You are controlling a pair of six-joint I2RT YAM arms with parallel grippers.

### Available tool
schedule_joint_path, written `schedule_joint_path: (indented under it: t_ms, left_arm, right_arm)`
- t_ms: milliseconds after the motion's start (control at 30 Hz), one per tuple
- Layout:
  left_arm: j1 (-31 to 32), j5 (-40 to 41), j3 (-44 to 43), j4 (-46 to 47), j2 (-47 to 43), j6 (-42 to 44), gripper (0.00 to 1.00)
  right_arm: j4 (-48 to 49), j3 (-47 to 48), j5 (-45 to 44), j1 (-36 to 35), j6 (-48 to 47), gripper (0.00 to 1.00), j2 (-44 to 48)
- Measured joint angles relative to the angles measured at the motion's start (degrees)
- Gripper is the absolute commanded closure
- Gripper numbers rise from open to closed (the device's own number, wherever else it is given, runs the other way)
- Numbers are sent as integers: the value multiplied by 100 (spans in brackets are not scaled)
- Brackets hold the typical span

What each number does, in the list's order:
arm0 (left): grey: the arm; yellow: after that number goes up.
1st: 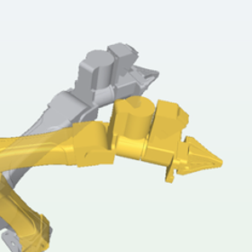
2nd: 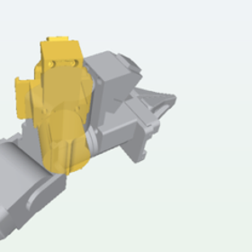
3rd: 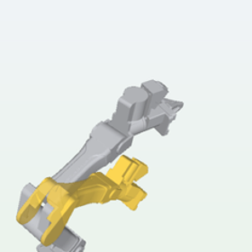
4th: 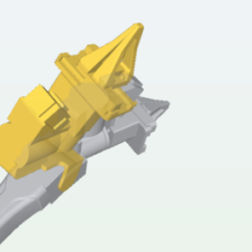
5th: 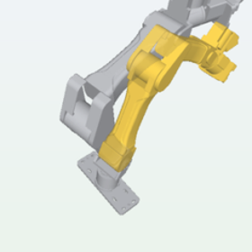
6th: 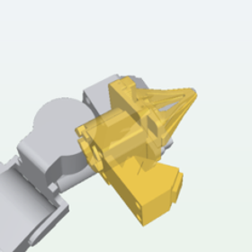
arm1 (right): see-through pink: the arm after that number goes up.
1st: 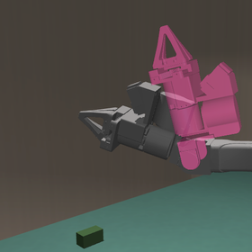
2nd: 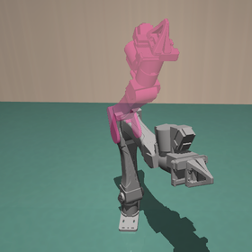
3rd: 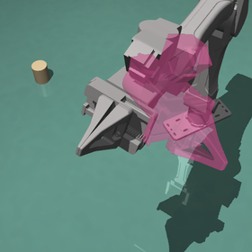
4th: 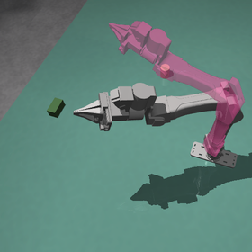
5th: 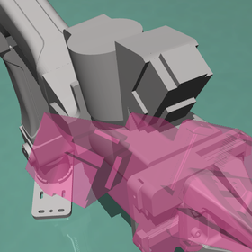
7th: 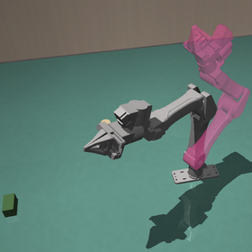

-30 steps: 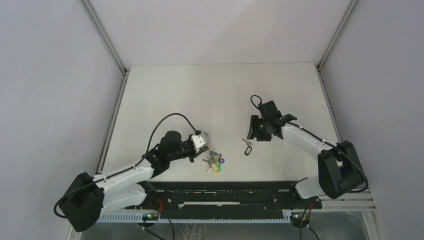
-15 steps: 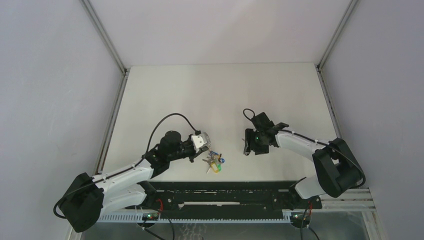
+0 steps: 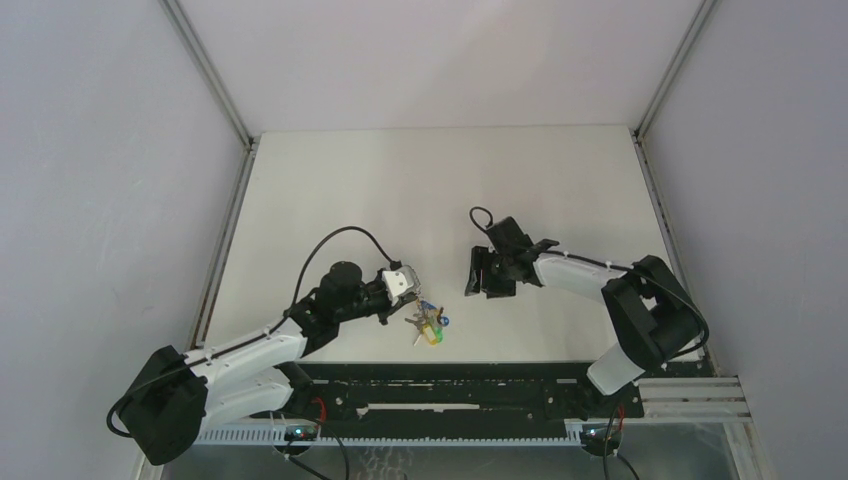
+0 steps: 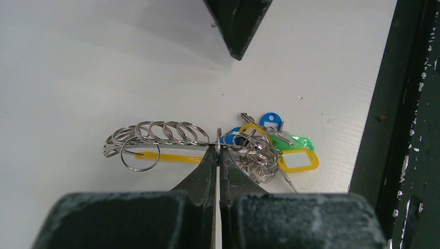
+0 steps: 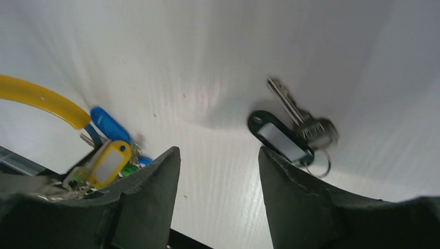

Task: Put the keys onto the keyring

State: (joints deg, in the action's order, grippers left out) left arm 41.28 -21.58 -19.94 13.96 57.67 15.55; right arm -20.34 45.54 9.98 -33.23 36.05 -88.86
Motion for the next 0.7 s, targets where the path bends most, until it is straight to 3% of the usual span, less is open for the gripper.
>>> schedule_joint_path:
  t_ms: [267, 700]
  left_arm:
    - [0, 7, 0, 0, -7, 0, 100]
    - [0, 24, 0, 0, -7, 0, 100]
  right_arm:
    - [424, 470, -39, 66, -280, 38, -490]
    - [234, 476, 111, 632, -1322, 38, -48]
